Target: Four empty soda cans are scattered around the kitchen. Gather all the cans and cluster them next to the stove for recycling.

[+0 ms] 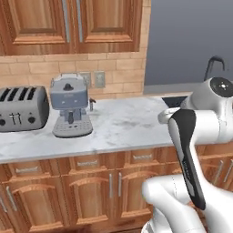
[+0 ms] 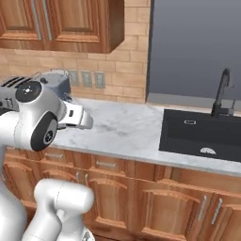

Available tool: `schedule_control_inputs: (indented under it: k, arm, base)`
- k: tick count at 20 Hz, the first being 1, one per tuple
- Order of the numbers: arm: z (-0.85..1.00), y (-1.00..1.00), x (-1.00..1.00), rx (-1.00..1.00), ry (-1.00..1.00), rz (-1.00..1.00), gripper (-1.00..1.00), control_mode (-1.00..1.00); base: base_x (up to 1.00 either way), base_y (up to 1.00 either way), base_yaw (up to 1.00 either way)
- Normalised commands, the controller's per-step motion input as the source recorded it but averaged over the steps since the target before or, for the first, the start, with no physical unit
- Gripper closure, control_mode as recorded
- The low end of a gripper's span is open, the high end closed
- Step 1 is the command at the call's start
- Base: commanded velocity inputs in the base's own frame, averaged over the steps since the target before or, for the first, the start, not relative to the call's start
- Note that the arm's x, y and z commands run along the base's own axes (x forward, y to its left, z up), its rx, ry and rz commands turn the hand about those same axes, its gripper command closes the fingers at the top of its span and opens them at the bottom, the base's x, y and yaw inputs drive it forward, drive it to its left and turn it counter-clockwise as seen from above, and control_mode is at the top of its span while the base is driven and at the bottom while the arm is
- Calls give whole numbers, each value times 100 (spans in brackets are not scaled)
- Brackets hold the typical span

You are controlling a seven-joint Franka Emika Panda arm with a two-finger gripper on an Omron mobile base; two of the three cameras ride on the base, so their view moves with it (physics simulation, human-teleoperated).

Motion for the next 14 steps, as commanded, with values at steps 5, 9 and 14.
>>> schedule_control_inputs:
  k: [5,9,14]
  arm:
    - [0,0,0,0,0,0,-100,100]
    - [0,0,0,0,0,0,-100,100]
    - [0,0,0,0,0,0,-100,100]
  base:
    - [0,-79,-24]
    - [0,-56,-30]
    - [-4,-9,-40]
